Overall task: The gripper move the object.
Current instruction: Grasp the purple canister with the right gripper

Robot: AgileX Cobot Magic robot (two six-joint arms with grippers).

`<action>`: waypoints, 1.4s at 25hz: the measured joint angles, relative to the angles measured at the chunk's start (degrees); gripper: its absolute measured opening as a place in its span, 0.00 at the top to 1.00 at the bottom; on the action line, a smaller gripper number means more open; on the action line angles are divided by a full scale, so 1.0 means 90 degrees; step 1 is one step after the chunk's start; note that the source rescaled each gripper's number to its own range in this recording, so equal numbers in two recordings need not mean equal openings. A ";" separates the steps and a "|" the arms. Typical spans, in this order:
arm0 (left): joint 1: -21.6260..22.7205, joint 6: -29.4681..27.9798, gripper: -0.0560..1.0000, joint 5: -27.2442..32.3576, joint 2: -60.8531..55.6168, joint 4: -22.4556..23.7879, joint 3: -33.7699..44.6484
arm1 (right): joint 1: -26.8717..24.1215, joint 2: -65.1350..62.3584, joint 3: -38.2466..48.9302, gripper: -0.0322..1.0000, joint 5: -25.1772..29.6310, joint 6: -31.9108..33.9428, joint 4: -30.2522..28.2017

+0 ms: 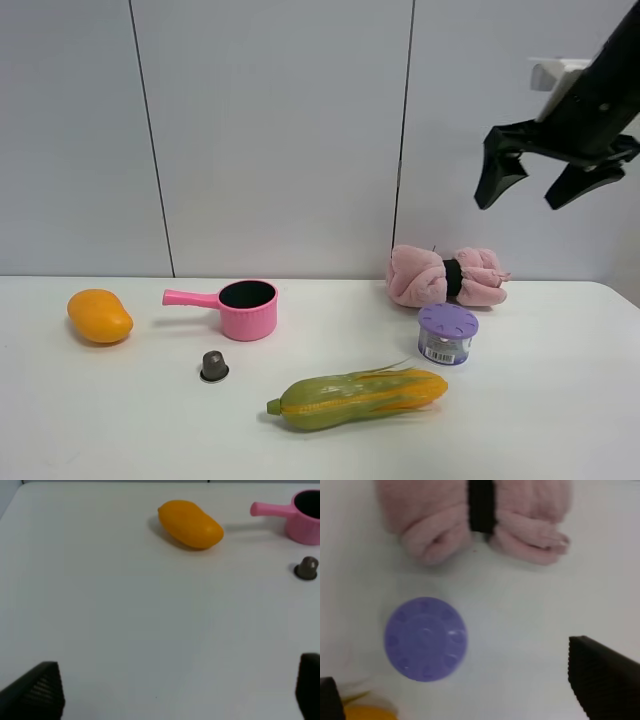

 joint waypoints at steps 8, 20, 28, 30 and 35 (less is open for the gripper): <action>0.0000 0.0000 0.00 0.0000 0.0000 0.0000 0.0000 | 0.0580 0.0892 0.0000 0.06 -0.1068 -0.0043 -0.0073; 0.0000 0.0000 0.00 0.0000 -0.0005 0.0000 0.0000 | 0.0580 0.1535 0.0000 0.06 -0.1396 -0.0043 -0.0058; 0.0000 0.0000 0.00 0.0000 -0.0005 0.0000 0.0000 | 0.0663 0.2043 0.0000 0.06 -0.1399 -0.0043 -0.0051; 0.0000 0.0000 0.00 0.0000 -0.0005 0.0000 0.0000 | 0.0698 0.2113 0.0000 0.06 -0.1399 -0.0043 -0.0038; 0.0000 0.0000 0.00 0.0000 -0.0005 0.0000 0.0000 | 0.0698 0.2274 -0.0006 0.06 -0.1405 -0.0052 -0.0030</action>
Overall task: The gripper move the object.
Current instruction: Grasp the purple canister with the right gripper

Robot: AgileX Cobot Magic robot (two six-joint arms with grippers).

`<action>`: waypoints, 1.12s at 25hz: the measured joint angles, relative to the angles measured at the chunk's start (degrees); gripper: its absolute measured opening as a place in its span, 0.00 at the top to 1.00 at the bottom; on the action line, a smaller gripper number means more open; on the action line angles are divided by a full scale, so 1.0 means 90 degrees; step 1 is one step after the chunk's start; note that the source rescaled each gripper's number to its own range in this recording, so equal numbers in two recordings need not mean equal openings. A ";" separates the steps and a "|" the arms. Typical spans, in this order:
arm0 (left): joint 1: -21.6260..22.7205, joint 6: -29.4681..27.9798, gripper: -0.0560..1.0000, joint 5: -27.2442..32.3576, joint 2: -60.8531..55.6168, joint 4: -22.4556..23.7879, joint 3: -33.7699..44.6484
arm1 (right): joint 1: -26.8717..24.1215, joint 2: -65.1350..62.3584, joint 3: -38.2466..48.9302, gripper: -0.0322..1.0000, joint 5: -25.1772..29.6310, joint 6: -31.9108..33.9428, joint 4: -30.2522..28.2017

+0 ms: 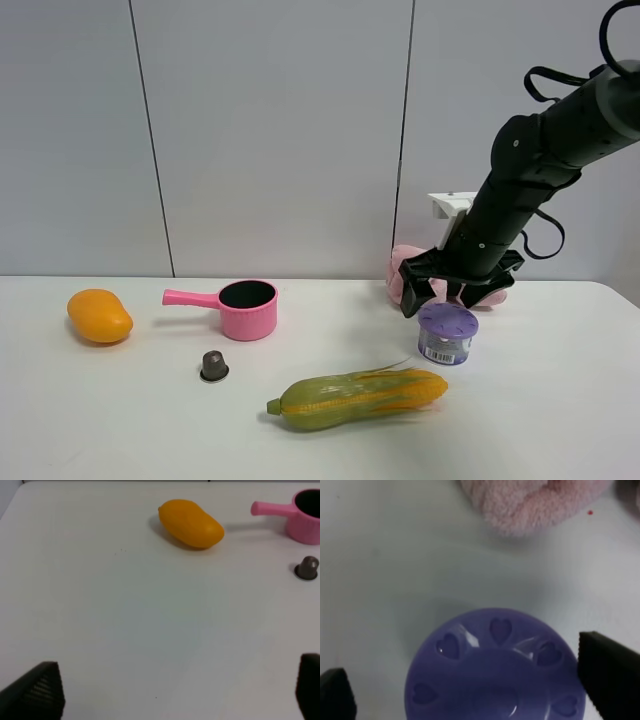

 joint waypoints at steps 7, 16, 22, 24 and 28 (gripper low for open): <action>0.0000 0.0000 0.00 0.0000 0.0000 0.0000 0.0000 | 0.0000 0.0145 -0.0034 0.06 0.0030 -0.0020 -0.0086; 0.0000 0.0000 0.00 0.0000 0.0000 0.0000 0.0000 | 0.0000 0.0159 -0.0034 0.06 0.0179 -0.0020 -0.0289; 0.0000 0.0000 0.00 0.0000 0.0000 0.0000 0.0000 | 0.0000 0.0159 -0.0034 0.10 0.0179 -0.0020 -0.0455; 0.0000 0.0000 0.00 0.0000 0.0000 0.0000 0.0000 | 0.0000 0.0159 -0.0034 0.11 0.0179 -0.0020 -0.0472; 0.0000 0.0000 0.00 0.0000 0.0000 0.0000 0.0000 | 0.0000 0.0201 -0.0034 0.11 0.0187 -0.0020 -0.0535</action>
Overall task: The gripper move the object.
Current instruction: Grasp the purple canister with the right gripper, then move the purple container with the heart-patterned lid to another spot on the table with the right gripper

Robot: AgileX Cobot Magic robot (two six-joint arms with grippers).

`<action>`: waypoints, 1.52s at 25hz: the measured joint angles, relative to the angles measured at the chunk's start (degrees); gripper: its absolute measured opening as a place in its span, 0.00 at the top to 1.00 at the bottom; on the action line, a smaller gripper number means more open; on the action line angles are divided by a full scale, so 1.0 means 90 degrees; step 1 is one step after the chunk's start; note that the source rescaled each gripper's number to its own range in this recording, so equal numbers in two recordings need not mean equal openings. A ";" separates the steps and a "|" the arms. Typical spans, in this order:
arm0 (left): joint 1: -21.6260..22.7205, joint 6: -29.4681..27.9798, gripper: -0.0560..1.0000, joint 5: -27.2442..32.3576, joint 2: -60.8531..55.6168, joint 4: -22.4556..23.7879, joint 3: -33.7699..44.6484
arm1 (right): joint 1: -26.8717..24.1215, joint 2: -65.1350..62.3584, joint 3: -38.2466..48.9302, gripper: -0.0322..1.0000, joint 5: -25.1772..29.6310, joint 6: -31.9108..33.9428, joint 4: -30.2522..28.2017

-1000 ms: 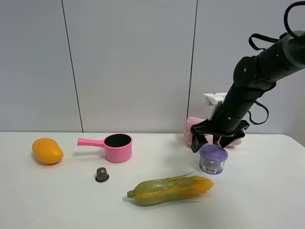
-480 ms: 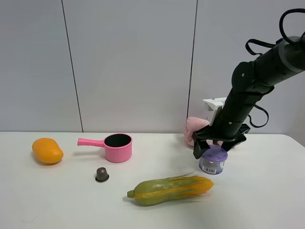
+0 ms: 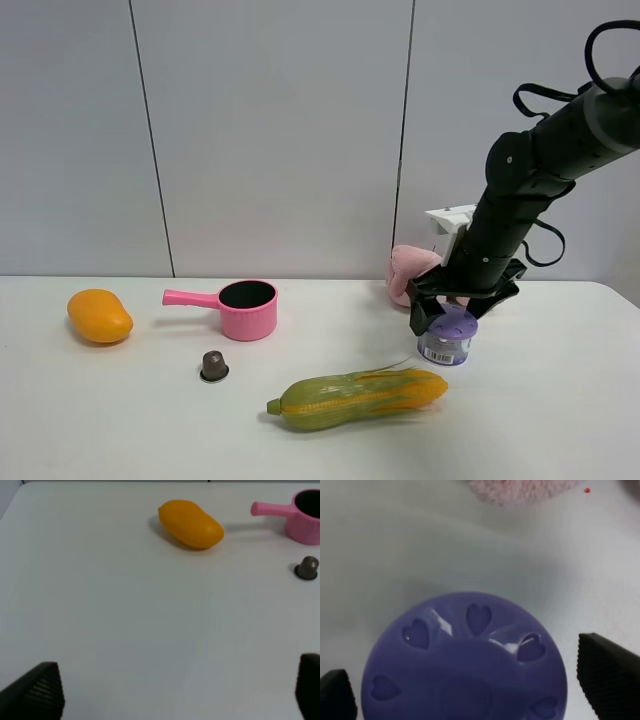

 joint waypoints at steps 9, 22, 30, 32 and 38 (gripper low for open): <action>0.0000 0.0000 0.00 0.0000 0.0000 0.0000 0.0000 | 0.0000 0.0295 0.0000 0.12 0.0052 0.0000 -0.0041; 0.0000 0.0000 0.00 0.0000 0.0000 0.0000 0.0000 | 0.0000 0.0302 0.0000 0.96 0.0143 0.0000 0.0179; 0.0000 0.0000 0.00 0.0000 0.0000 0.0000 0.0000 | 0.0000 -0.0312 0.0000 0.96 0.0683 -0.0115 0.0447; 0.0000 0.0000 0.00 0.0000 0.0000 0.0000 0.0000 | 0.0000 -0.0676 0.0000 0.96 0.0791 -0.0336 0.0497; 0.0000 0.0000 0.00 0.0000 0.0000 0.0000 0.0000 | 0.0000 -0.1847 0.0000 0.96 0.1273 -0.1151 0.1291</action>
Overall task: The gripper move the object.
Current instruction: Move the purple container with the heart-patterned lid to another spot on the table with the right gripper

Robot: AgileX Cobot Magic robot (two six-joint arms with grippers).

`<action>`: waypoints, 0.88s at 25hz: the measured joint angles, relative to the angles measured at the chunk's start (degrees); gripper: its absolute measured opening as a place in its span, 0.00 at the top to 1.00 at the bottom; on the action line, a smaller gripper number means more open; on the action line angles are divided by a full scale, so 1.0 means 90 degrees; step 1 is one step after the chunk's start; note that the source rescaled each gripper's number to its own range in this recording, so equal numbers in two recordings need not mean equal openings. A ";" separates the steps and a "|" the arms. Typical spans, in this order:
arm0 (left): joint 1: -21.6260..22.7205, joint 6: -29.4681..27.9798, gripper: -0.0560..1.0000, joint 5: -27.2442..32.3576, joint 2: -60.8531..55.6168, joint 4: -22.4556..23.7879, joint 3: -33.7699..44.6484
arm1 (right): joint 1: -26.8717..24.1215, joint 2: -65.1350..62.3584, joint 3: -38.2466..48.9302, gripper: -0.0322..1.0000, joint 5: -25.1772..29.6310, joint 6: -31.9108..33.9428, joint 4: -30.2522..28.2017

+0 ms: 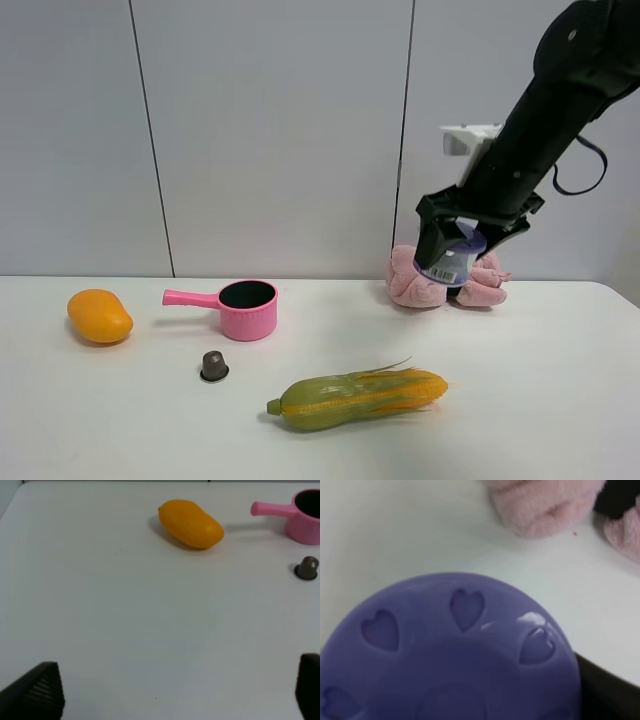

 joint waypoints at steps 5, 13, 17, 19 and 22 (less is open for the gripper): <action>0.0000 0.0000 0.00 0.0000 0.0000 0.0000 0.0000 | 0.0128 -0.0453 0.0000 0.96 0.0267 -0.1078 0.0840; 0.0000 0.0000 0.00 0.0000 0.0000 0.0000 0.0000 | 0.1117 -0.0324 -0.0868 0.96 0.0499 -0.1599 0.0977; 0.0000 0.0000 0.00 0.0000 0.0000 0.0000 0.0000 | 0.1771 0.0086 -0.1782 0.96 0.0446 -0.1547 0.0905; 0.0000 0.0000 0.00 0.0000 0.0000 0.0000 0.0000 | 0.2061 0.0399 -0.2299 0.96 0.0505 -0.1448 0.0906; 0.0000 0.0000 0.00 0.0000 0.0000 0.0000 0.0000 | 0.2510 0.1042 -0.3055 0.96 0.0682 -0.1304 0.0891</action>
